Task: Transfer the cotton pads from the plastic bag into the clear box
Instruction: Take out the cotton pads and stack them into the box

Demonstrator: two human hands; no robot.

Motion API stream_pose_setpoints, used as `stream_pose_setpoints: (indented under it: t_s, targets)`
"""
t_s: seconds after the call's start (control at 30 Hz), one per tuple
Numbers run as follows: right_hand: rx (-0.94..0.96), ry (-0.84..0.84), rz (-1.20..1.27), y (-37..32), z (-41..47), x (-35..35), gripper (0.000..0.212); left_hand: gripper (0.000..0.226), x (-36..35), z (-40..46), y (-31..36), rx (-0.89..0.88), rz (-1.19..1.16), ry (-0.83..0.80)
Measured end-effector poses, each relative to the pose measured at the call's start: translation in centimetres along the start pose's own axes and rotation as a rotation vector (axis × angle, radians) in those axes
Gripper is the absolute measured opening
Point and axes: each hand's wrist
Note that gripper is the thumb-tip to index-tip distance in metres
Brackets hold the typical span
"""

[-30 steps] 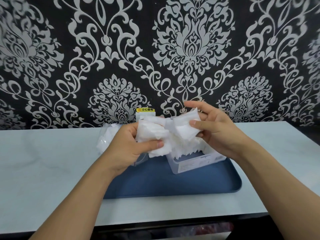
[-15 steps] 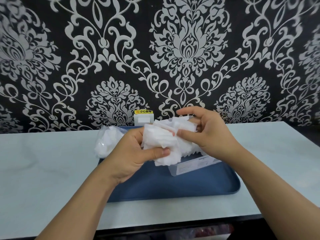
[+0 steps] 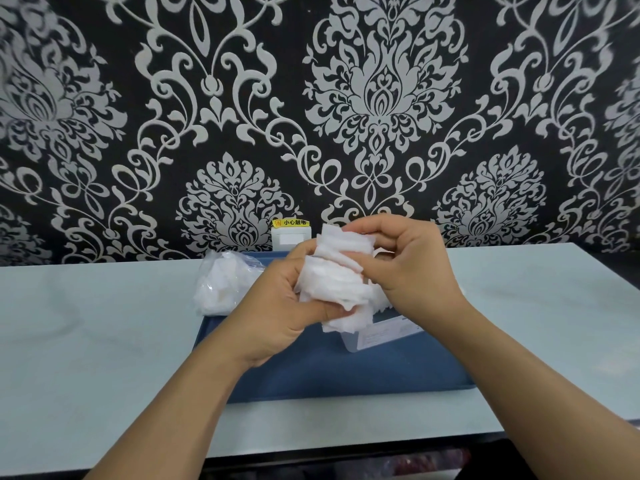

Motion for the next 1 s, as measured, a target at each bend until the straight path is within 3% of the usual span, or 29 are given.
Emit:
stream_pose_setpoints:
  t_s: [0.1,0.37,0.53,0.67,0.87,1.0]
  targets:
    - [0.055,0.022,-0.016,0.3,0.0,-0.2,0.028,0.038,-0.2,-0.1,0.1,-0.014,-0.026,-0.018]
    - [-0.047,-0.134,0.072,0.8,-0.1,0.4,0.015,0.034,0.0,0.1,0.2,-0.101,0.085,-0.036]
    - [-0.203,-0.221,0.213,0.5,0.1,0.9,0.018,0.035,0.1,0.1,0.1,-0.097,0.149,-0.039]
    - [-0.288,-0.183,0.151,0.7,0.5,1.3,0.021,0.039,-0.2,0.1,-0.2,-0.113,0.189,-0.067]
    - [-0.120,0.000,0.029,0.6,0.5,0.7,0.007,0.037,-0.2,0.2,-0.5,-0.094,0.213,-0.052]
    - [-0.002,-0.086,-0.020,0.5,0.2,0.9,0.015,0.037,-0.1,0.2,-0.4,-0.073,0.156,-0.003]
Point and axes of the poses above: each hand's wrist, its own z-axis towards the middle knuckle, its own x-axis out of the back of the hand, y = z × x, and after that the axes turned 11 degrees about -x, right-handed
